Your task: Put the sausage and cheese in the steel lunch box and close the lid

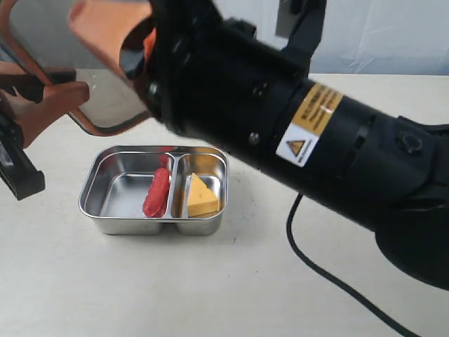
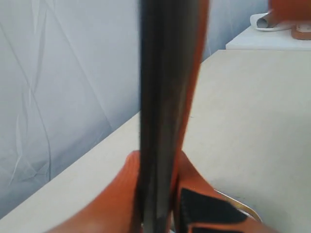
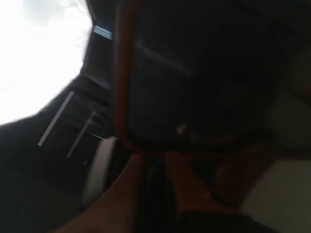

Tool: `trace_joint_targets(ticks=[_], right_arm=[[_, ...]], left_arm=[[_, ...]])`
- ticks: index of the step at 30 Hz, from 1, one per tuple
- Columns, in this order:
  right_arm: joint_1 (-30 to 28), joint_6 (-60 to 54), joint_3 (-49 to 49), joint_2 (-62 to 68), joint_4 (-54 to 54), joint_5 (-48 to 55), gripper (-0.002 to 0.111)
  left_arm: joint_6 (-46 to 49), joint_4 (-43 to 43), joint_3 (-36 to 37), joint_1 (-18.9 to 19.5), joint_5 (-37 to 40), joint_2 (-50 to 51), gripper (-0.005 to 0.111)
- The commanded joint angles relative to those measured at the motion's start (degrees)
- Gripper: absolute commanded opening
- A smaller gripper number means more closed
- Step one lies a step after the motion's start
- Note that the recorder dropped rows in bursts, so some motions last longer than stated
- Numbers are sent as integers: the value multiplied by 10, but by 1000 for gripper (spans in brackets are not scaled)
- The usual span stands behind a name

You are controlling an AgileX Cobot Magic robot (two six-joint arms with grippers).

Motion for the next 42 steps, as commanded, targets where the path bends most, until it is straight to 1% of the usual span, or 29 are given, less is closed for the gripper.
trace_joint_targets(ticks=[1,3,5,8,12,13,15,17,19,22,24,26,28,32,34,36,39,40,42], right_arm=[[-6,-5,3,-3,-12,99,36],[-11,-5,3,-5,-16,110,44],[-11,-5,3,-7,-24,123,48],[-11,-5,3,-15,-34,149,49],[-11,-18,3,-46,-35,194,49],[-17,-29,3,-55,-35,205,49],[-36,-29,3,-72,-35,241,49],[-66,-27,3,-88,-34,295,49],[-101,-26,3,-98,-34,341,49],[-134,-26,3,-98,-24,345,48],[-147,-26,3,-98,-23,331,48],[-151,-24,3,-98,-23,316,48],[-151,-24,3,-94,-23,310,48],[-160,-22,3,-68,4,294,48],[-160,-18,3,-57,7,268,48],[-160,-5,3,-46,7,238,44],[-166,4,3,-28,4,214,30],[-171,9,3,-23,-5,216,23],[-171,17,3,-15,-18,224,16]], left_arm=[[17,-23,-8,-3,-8,-1,0],[17,-23,-8,-3,-10,-1,0],[17,-23,-8,-3,-11,-1,0],[17,-23,-9,-3,-43,-1,0],[17,-9,-10,-6,-107,-1,0],[17,-1,-12,-12,-128,-1,0],[17,44,-19,-29,-168,-1,0],[17,91,-25,-58,-225,-1,0],[17,137,-27,-99,-300,-1,0],[17,194,-27,-167,-393,-1,0],[17,225,-27,-205,-448,-1,0],[17,229,-27,-238,-515,2,0],[17,212,-27,-270,-574,8,0],[17,157,-16,-332,-658,38,0],[17,141,-6,-361,-700,59,0],[17,139,4,-389,-737,84,0],[18,143,8,-437,-788,120,0],[18,143,8,-452,-807,133,0],[18,143,8,-479,-844,149,0]])
